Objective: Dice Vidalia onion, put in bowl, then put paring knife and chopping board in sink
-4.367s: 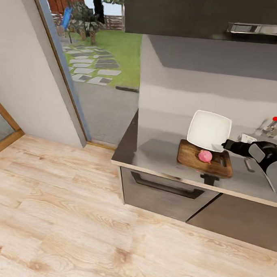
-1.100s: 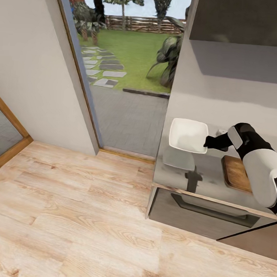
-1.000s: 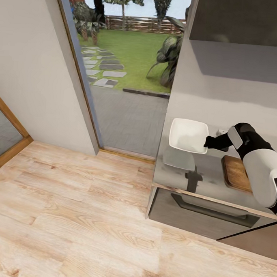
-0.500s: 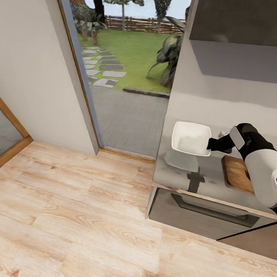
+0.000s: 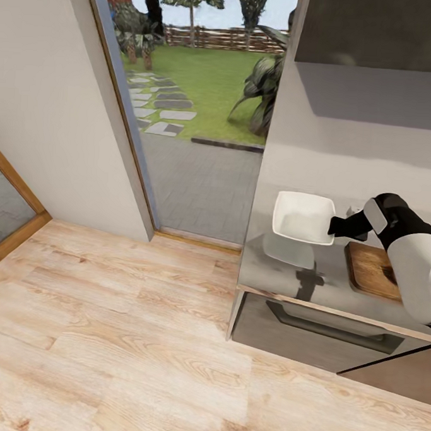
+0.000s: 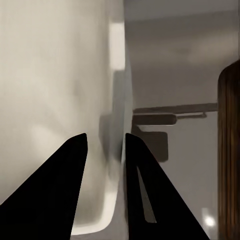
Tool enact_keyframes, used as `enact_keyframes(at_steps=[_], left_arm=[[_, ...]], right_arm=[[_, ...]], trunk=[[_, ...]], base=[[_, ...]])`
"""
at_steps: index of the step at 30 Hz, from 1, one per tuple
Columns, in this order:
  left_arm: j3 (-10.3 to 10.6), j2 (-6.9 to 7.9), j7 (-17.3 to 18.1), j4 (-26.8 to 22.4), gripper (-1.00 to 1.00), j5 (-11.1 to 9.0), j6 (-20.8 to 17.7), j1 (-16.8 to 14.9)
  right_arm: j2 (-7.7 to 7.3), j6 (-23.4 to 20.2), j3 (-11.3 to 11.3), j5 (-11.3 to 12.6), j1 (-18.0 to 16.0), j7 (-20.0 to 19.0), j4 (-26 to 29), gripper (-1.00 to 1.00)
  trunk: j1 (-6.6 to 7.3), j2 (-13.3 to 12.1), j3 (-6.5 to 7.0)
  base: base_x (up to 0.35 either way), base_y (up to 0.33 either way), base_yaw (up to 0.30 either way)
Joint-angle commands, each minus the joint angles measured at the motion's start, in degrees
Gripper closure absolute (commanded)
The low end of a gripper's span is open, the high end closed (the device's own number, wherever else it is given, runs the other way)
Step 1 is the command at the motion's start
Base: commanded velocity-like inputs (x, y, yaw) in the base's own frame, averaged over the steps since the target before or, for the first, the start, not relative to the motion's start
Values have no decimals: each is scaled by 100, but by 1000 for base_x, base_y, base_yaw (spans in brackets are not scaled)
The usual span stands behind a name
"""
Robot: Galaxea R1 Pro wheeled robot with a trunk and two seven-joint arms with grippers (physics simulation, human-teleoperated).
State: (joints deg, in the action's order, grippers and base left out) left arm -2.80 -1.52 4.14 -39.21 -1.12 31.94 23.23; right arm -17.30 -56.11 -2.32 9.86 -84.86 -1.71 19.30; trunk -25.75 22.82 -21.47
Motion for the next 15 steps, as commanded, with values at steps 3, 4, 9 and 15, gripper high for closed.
enact_keyframes(at_steps=[3, 4, 9, 15], left_arm=[[-27, -7, 43, -8, -100, -11, -1, 1], [-27, -7, 43, -8, -100, -11, -2, 0], [-27, -7, 43, -8, -100, -11, -3, 0], [-27, -7, 43, -8, -100, -11, -3, 2]], right_arm=[[-7, -24, -31, 6, -4, -22, -2, 100], [-8, -23, -31, 6, -4, -22, -4, 100], [-3, -23, -32, 15, -4, -22, -21, 100], [5, -28, -32, 29, -4, -26, -22, 100]], trunk=[[-3, 10, -20], [-3, 10, -24], [-3, 10, -52], [-3, 10, -88]], base=[[0, 0, 0], [0, 0, 0], [0, 0, 0], [0, 0, 0]])
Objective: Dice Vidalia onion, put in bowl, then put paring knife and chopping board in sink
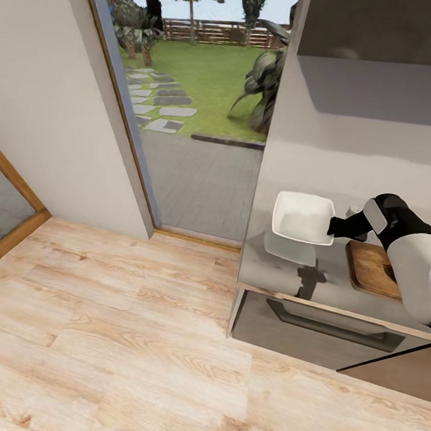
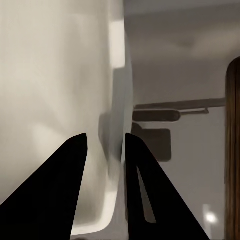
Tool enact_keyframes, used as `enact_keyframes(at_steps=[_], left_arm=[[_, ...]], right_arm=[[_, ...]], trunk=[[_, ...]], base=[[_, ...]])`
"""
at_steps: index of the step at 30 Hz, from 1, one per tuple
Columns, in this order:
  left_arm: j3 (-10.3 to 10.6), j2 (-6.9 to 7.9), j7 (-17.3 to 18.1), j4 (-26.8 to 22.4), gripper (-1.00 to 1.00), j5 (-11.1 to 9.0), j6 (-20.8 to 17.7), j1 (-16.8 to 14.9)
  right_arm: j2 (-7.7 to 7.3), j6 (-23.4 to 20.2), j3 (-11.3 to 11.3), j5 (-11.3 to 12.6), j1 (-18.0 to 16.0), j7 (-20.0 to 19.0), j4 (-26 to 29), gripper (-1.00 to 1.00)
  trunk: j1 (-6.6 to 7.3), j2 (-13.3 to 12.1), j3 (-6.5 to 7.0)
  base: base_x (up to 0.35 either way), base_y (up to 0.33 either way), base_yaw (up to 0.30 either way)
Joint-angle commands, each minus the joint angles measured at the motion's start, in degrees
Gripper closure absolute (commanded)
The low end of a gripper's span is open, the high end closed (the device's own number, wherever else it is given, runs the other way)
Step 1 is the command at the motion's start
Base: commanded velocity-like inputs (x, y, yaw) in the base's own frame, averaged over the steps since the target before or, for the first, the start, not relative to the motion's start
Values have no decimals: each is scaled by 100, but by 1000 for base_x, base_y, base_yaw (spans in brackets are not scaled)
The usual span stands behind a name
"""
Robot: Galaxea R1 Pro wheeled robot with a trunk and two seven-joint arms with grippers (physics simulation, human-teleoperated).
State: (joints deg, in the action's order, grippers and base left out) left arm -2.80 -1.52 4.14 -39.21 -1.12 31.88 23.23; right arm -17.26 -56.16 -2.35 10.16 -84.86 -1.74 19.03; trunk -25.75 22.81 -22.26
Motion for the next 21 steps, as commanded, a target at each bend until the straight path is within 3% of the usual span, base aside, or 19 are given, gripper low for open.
enact_keyframes(at_steps=[1, 21], left_arm=[[-27, -7, 43, -8, -100, -11, 2, 4], [-27, -13, 60, 17, -100, -22, -5, 0]], right_arm=[[1, -24, -29, 4, -4, -25, 4, 100], [62, 0, -29, 56, -2, -88, 45, 100]], trunk=[[-3, 11, -14], [-3, 11, -28]], base=[[0, 0, 0], [0, 0, 0]])
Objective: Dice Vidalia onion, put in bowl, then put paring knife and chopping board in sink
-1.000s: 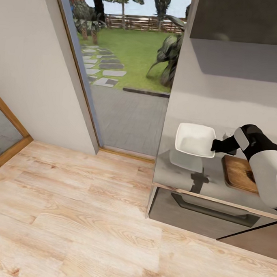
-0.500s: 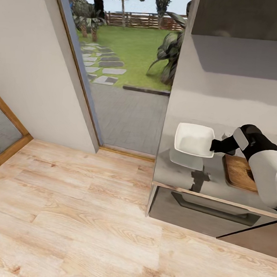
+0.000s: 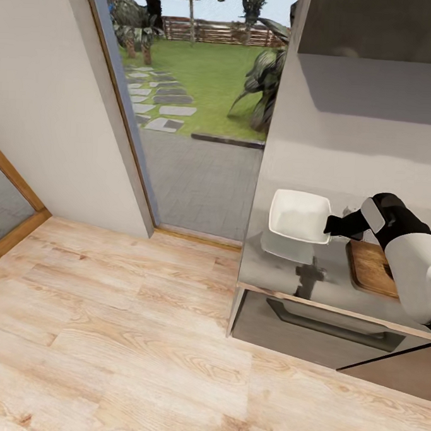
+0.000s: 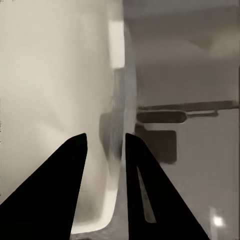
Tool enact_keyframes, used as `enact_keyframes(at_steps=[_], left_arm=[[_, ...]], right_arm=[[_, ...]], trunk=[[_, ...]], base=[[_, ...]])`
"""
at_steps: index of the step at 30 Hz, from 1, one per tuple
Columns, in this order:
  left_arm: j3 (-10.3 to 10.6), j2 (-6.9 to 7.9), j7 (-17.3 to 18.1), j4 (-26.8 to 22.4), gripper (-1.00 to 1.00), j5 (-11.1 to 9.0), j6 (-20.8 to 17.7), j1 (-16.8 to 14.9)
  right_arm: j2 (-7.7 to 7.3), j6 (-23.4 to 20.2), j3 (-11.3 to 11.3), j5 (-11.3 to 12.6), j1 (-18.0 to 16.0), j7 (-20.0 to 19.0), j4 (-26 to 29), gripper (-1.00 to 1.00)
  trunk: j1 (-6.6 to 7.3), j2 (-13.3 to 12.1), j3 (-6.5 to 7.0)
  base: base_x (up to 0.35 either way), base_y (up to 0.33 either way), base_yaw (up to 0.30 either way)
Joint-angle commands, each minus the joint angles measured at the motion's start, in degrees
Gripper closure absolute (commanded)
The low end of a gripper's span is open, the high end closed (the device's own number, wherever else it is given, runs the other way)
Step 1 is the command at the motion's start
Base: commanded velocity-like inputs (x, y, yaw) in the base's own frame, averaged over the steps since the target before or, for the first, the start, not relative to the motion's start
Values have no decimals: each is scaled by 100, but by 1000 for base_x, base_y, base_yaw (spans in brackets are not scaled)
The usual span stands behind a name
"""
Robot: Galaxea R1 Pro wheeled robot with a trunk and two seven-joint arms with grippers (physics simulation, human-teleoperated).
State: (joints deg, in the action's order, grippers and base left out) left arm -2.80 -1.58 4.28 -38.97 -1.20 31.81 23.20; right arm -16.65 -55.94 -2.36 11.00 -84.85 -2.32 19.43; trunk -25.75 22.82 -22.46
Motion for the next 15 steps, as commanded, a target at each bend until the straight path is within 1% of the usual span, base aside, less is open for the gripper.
enact_keyframes(at_steps=[1, 4, 7, 11, 15], left_arm=[[-28, -7, 46, -9, -100, -15, 3, 2], [-28, -6, 46, -9, -100, -15, 2, 1], [-28, -8, 46, 7, -100, -13, 5, 1], [-28, -9, 46, 49, -100, -12, 8, 0], [-28, -9, 46, 60, -100, -12, 9, 1]], right_arm=[[34, -23, -28, -28, -4, -31, 33, 100], [132, -23, -25, -28, -8, -31, 17, 100], [155, -23, -22, -27, -22, -31, -56, 100], [199, -29, -16, -27, -27, -31, 62, 100], [206, -31, -5, -27, -29, -40, 191, 100]], trunk=[[-3, 10, -8], [-3, 10, -8], [-3, 10, -8], [-3, 10, -8], [-3, 10, -8]], base=[[0, 0, 0], [0, 0, 0], [0, 0, 0], [0, 0, 0], [0, 0, 0]])
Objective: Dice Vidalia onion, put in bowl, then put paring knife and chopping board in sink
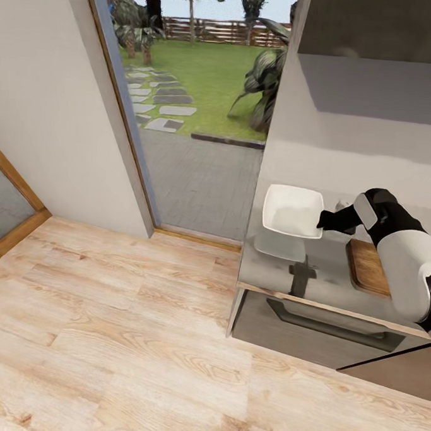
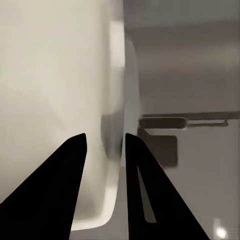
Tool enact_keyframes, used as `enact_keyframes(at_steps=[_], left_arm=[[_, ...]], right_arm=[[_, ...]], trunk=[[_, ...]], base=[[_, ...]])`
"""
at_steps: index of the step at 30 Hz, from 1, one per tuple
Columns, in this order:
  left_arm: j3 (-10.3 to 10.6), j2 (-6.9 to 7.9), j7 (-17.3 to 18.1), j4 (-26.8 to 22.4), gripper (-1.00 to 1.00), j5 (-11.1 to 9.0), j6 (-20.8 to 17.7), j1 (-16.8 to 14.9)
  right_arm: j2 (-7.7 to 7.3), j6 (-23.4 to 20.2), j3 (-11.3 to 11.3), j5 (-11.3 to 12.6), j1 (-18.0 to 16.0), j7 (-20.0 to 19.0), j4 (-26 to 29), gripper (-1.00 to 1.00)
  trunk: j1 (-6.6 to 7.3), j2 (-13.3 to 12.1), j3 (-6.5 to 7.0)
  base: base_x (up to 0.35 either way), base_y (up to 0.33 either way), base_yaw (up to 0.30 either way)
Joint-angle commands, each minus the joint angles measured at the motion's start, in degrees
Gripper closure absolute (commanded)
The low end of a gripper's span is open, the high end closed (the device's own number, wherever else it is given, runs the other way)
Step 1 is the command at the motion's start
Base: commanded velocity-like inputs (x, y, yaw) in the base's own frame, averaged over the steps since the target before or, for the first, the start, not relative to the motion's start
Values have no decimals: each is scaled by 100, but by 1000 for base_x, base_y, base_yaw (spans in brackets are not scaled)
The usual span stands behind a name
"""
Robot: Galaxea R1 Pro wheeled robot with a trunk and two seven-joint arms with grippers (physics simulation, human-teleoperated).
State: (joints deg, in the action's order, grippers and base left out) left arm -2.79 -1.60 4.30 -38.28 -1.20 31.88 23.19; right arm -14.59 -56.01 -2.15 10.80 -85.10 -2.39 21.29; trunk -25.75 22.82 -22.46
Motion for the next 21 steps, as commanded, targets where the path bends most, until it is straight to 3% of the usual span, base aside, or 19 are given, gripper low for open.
enact_keyframes(at_steps=[1, 21], left_arm=[[-28, -7, 45, -7, -100, -12, 2, 2], [-28, -7, 45, -4, -100, -12, 7, 1]], right_arm=[[2, -23, -25, -7, -2, -35, 37, 100], [9, -24, -18, -7, -4, -42, 106, 100]], trunk=[[-3, 10, -9], [-3, 10, -9]], base=[[0, 0, 0], [0, 0, 0]])
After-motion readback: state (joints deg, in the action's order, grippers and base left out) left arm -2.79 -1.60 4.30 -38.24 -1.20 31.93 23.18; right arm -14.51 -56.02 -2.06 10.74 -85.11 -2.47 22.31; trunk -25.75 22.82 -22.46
